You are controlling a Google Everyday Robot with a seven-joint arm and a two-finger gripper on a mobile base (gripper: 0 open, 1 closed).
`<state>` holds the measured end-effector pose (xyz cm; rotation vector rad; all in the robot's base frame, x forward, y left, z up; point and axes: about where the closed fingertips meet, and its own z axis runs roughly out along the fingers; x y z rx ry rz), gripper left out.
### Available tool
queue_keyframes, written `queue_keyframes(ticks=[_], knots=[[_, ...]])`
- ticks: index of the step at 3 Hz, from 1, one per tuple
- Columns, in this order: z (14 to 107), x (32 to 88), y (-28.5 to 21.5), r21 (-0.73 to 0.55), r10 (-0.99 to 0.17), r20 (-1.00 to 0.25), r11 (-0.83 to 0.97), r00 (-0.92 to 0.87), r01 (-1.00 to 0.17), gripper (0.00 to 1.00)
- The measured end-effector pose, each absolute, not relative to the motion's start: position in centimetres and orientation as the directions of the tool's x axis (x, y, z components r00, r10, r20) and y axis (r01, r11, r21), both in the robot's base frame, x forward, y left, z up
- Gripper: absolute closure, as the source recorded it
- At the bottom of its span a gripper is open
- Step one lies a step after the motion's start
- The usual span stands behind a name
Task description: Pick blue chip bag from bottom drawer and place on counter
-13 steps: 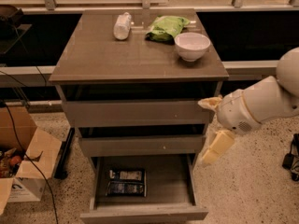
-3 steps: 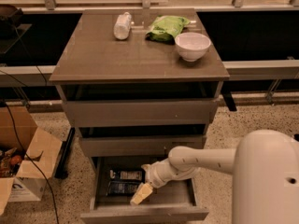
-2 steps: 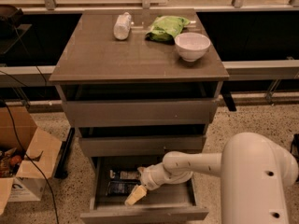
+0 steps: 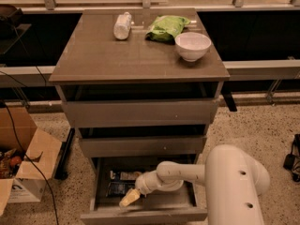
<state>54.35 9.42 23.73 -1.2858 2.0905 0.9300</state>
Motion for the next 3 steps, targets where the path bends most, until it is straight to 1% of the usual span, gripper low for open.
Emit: queue_keyframes(ticks=[2, 3], knots=[[16.4, 57.3, 10.9, 0.276, -0.557, -0.689, 0.39, -0.464, -0.878, 0.0], [13.6, 59.6, 11.1, 0.255, -0.577, -0.668, 0.415, -0.469, -0.873, 0.02]])
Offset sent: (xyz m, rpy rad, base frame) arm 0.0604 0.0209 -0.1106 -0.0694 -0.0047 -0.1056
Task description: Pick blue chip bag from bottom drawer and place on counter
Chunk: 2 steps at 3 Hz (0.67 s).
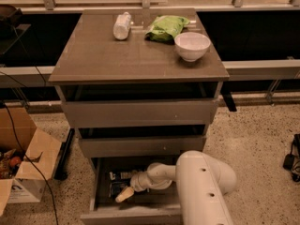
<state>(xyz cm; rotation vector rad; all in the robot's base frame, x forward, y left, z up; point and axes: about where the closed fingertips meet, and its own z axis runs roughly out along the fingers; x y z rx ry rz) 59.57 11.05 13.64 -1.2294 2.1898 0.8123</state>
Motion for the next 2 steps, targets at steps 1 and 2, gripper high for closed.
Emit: queue_keyframes(ticks=[1, 2], knots=[[13.33, 59.96, 10.88, 0.244, -0.592, -0.657, 0.42, -0.468, -0.874, 0.25], [13.55, 59.75, 10.55, 0.233, -0.6, -0.652, 0.424, -0.464, -0.875, 0.48]])
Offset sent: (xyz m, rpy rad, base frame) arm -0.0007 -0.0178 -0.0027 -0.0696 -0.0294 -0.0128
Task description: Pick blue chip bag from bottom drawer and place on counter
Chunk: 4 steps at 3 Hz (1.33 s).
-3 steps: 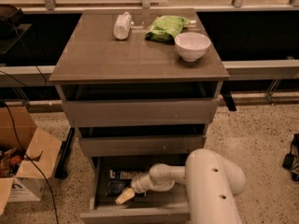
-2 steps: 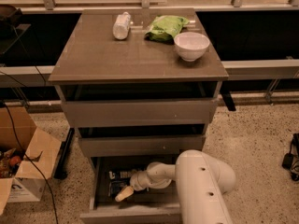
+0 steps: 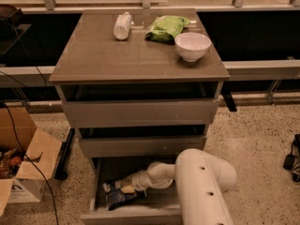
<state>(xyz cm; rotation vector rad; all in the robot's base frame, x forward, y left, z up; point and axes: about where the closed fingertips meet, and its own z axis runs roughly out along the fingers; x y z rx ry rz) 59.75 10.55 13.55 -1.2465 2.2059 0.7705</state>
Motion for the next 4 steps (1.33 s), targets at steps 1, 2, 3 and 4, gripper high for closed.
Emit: queue_keyframes(ticks=[1, 2, 3, 4], knots=[[13.4, 59.2, 10.6, 0.239, -0.599, -0.648, 0.426, -0.47, -0.873, 0.79], [12.8, 57.7, 10.8, 0.256, -0.596, -0.639, 0.43, -0.485, -0.866, 1.0], [16.1, 57.6, 11.1, 0.278, -0.54, -0.699, 0.398, -0.468, -0.874, 0.0], [16.1, 57.6, 11.1, 0.278, -0.54, -0.699, 0.397, -0.468, -0.875, 0.0]])
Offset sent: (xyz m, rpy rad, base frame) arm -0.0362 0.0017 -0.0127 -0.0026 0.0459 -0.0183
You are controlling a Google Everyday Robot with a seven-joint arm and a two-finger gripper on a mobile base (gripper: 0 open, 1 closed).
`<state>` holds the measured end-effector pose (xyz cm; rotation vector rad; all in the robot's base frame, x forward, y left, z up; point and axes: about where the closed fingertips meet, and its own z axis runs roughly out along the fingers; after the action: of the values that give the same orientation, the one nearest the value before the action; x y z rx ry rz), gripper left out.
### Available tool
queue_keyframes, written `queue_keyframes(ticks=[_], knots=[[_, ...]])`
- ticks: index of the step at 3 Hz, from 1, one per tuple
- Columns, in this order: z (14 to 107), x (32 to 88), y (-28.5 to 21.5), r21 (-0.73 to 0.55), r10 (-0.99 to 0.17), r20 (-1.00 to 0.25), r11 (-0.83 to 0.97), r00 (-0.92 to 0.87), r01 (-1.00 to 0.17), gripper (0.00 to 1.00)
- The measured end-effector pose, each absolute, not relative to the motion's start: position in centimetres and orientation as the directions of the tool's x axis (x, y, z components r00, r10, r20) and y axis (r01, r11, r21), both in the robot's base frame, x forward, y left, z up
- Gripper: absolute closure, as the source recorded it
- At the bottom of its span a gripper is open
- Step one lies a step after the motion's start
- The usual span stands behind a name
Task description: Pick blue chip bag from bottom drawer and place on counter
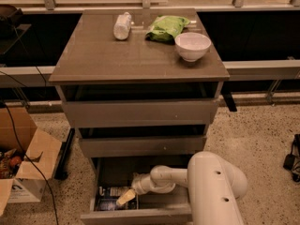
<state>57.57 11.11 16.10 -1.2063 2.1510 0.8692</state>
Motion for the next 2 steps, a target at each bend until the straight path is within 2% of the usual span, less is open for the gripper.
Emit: queue_keyframes(ticks=[2], knots=[[12.7, 56.6, 13.1, 0.221, -0.637, -0.684, 0.284, -0.356, -0.933, 0.0]])
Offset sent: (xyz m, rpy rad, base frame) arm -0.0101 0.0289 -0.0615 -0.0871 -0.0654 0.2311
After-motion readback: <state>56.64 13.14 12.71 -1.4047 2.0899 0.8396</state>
